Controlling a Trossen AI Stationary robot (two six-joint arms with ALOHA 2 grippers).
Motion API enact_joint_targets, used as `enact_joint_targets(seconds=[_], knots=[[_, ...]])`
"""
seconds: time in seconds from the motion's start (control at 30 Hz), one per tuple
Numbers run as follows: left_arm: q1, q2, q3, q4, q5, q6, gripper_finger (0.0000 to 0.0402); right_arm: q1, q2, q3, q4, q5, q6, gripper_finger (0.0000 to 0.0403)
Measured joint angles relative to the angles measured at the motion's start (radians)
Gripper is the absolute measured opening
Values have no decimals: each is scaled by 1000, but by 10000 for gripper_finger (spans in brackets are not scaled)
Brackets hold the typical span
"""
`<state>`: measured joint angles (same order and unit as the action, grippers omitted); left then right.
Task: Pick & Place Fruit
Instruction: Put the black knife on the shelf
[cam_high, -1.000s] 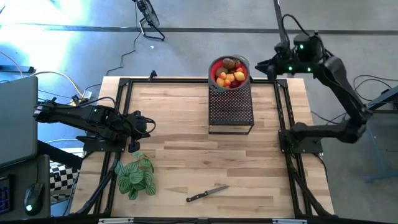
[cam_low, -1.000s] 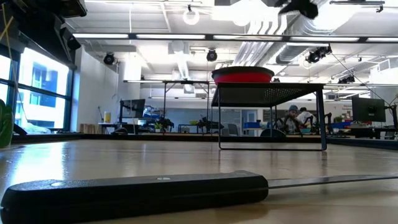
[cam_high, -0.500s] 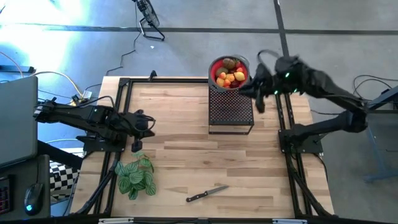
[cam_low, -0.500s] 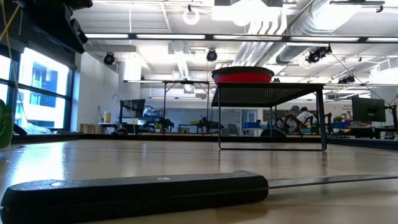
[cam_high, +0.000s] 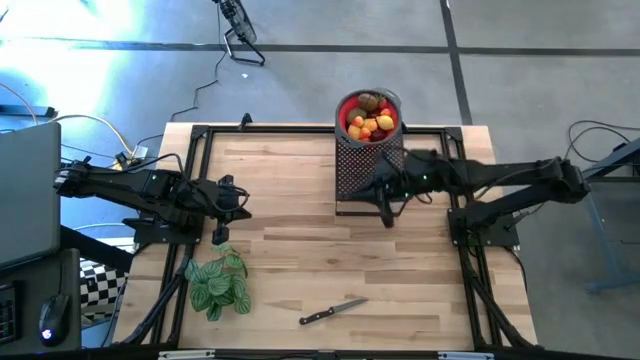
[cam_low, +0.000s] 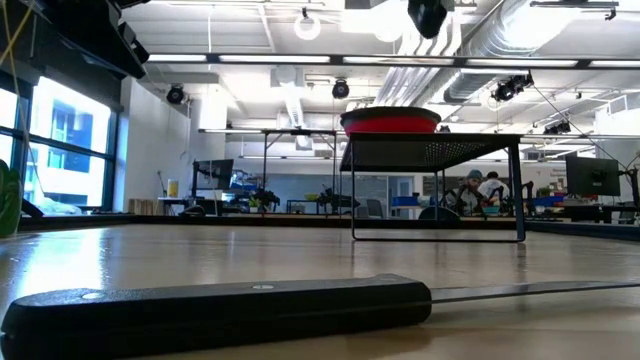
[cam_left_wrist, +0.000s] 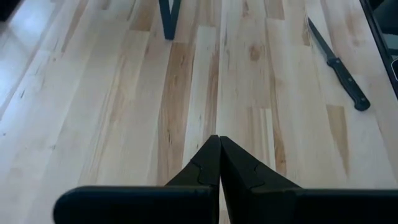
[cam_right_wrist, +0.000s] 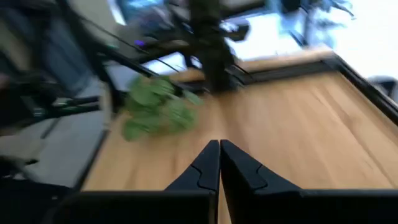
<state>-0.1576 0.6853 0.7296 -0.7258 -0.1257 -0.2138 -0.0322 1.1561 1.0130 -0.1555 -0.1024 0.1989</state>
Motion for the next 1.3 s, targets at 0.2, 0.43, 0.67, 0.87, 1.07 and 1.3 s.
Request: enact_joint_targets(seconds=[0.2, 0.43, 0.67, 0.87, 1.07, 1.3], knots=[[0, 0, 0, 0, 0, 0, 0, 108, 13, -16, 153, 29, -46, 3], [0, 0, 0, -1, 0, 5, 0, 239, 98, -16, 171, 171, -42, 3], [0, 0, 0, -1, 0, 7, 0, 347, 244, 32, 162, 288, -4, 3], [0, 0, 0, 0, 1, 7, 0, 387, 397, 239, -59, 314, 6, 3], [0, 0, 0, -1, 1, 7, 0, 407, 531, 388, -184, 269, -5, 3], [0, 0, 0, -2, 2, 7, 0, 438, 596, 398, -191, 229, -3, 3]])
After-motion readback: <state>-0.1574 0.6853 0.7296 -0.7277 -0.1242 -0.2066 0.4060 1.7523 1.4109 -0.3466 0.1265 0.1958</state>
